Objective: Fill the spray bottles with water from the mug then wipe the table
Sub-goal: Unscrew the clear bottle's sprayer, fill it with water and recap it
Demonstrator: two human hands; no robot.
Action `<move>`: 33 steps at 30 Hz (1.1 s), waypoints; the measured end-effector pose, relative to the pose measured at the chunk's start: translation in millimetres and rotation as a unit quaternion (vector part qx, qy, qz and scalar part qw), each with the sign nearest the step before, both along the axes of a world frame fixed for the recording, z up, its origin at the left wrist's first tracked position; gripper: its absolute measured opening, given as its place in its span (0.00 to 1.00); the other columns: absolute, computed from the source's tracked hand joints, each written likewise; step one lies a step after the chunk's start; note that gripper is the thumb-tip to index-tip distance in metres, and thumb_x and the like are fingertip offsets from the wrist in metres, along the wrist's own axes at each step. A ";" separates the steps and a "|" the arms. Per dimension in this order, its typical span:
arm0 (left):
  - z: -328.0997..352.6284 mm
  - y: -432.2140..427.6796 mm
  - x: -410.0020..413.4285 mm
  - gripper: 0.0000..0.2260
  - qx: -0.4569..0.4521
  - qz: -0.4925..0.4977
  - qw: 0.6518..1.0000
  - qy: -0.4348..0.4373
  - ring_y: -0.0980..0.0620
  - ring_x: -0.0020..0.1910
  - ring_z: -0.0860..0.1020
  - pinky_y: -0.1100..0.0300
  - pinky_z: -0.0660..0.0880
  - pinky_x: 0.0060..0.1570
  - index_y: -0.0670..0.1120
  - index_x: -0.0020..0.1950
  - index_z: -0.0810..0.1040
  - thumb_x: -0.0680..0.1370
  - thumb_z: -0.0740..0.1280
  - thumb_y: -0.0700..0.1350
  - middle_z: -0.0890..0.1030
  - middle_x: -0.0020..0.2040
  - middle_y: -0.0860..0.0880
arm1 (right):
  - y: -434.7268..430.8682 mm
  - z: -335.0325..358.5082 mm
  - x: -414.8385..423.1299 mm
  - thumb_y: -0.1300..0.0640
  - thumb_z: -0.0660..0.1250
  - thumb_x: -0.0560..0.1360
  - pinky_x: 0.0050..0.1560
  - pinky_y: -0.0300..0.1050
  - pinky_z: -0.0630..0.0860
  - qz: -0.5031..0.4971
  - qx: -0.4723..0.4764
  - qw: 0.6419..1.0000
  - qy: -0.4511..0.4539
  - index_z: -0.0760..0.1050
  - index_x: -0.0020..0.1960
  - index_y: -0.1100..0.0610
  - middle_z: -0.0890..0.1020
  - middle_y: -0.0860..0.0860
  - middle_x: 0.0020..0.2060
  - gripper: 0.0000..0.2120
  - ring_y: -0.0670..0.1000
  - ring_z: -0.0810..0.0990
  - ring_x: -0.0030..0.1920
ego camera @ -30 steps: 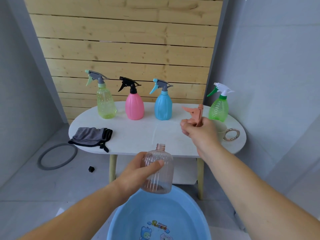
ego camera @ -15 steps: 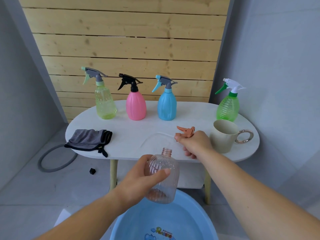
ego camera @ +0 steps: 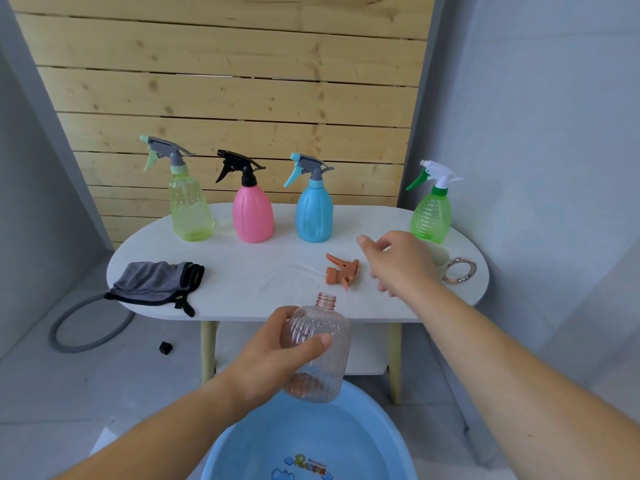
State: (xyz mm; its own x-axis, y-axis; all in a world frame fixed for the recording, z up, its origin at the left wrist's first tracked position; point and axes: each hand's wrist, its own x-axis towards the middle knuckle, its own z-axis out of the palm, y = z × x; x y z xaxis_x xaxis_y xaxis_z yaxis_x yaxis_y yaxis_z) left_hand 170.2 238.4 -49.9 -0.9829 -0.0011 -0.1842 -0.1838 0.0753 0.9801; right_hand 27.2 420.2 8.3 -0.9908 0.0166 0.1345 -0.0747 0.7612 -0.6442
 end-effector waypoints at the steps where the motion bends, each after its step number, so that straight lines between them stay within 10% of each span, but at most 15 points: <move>1: 0.1 3.1 -0.7 0.30 0.002 -0.003 1.000 0.002 0.55 0.56 0.84 0.61 0.81 0.47 0.54 0.66 0.74 0.67 0.76 0.59 0.84 0.58 0.52 | 10.6 6.8 -0.1 0.37 0.59 0.77 0.41 0.48 0.78 -0.020 0.014 0.999 0.037 0.76 0.43 0.53 0.82 0.49 0.34 0.20 0.54 0.83 0.37; 6: 2.6 22.8 -2.9 0.28 0.005 -0.020 1.000 0.011 0.57 0.53 0.84 0.63 0.81 0.45 0.54 0.66 0.74 0.68 0.76 0.58 0.85 0.56 0.52 | 75.2 9.8 -6.5 0.44 0.58 0.79 0.45 0.50 0.71 -0.108 0.049 0.986 0.120 0.78 0.44 0.53 0.79 0.56 0.46 0.16 0.60 0.74 0.49; 10: 5.4 42.5 -5.9 0.26 0.009 -0.032 0.999 0.017 0.59 0.52 0.84 0.65 0.81 0.44 0.54 0.66 0.74 0.71 0.77 0.55 0.84 0.58 0.51 | 110.2 -6.7 -14.5 0.54 0.55 0.80 0.63 0.54 0.70 -0.128 0.082 0.988 0.008 0.78 0.61 0.55 0.75 0.61 0.61 0.17 0.64 0.69 0.64; 16: 1.4 68.0 -13.4 0.22 0.026 -0.049 0.998 0.022 0.58 0.54 0.84 0.65 0.81 0.45 0.54 0.66 0.73 0.75 0.76 0.46 0.85 0.58 0.51 | 130.5 -25.6 -20.5 0.57 0.59 0.78 0.58 0.46 0.72 -0.085 -0.028 0.995 -0.050 0.71 0.70 0.56 0.74 0.59 0.66 0.21 0.60 0.75 0.62; 23: -7.0 65.4 -9.5 0.36 0.023 -0.049 0.998 0.019 0.52 0.56 0.85 0.57 0.83 0.49 0.54 0.66 0.72 0.61 0.82 0.56 0.83 0.59 0.48 | 143.1 -28.6 -16.6 0.52 0.68 0.77 0.43 0.47 0.76 -0.058 -0.077 0.994 -0.047 0.76 0.45 0.53 0.81 0.55 0.47 0.05 0.57 0.80 0.42; 26: -5.9 59.4 -3.9 0.38 0.033 -0.045 0.998 0.027 0.50 0.57 0.84 0.56 0.83 0.51 0.54 0.66 0.74 0.59 0.83 0.55 0.84 0.59 0.48 | 142.1 -31.8 -5.9 0.53 0.65 0.80 0.51 0.58 0.81 -0.034 -0.097 0.991 -0.085 0.74 0.49 0.58 0.77 0.53 0.43 0.08 0.58 0.83 0.45; 33: 1.0 46.1 19.0 0.33 0.050 -0.055 0.997 0.025 0.48 0.58 0.85 0.53 0.82 0.54 0.50 0.69 0.75 0.66 0.81 0.47 0.85 0.59 0.47 | 122.5 -25.2 42.8 0.59 0.60 0.83 0.49 0.49 0.82 0.033 -0.356 0.911 -0.205 0.72 0.51 0.66 0.79 0.61 0.46 0.09 0.57 0.81 0.44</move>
State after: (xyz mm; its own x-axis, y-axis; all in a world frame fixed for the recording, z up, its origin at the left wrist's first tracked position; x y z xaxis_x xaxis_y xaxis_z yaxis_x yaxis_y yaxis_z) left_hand 189.2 284.5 -48.9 -0.9840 0.1223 -0.1294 -0.1313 -0.0070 0.9913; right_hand 70.0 542.7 -16.8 -0.9571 -0.1067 -0.2696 0.2536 0.1424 -0.9568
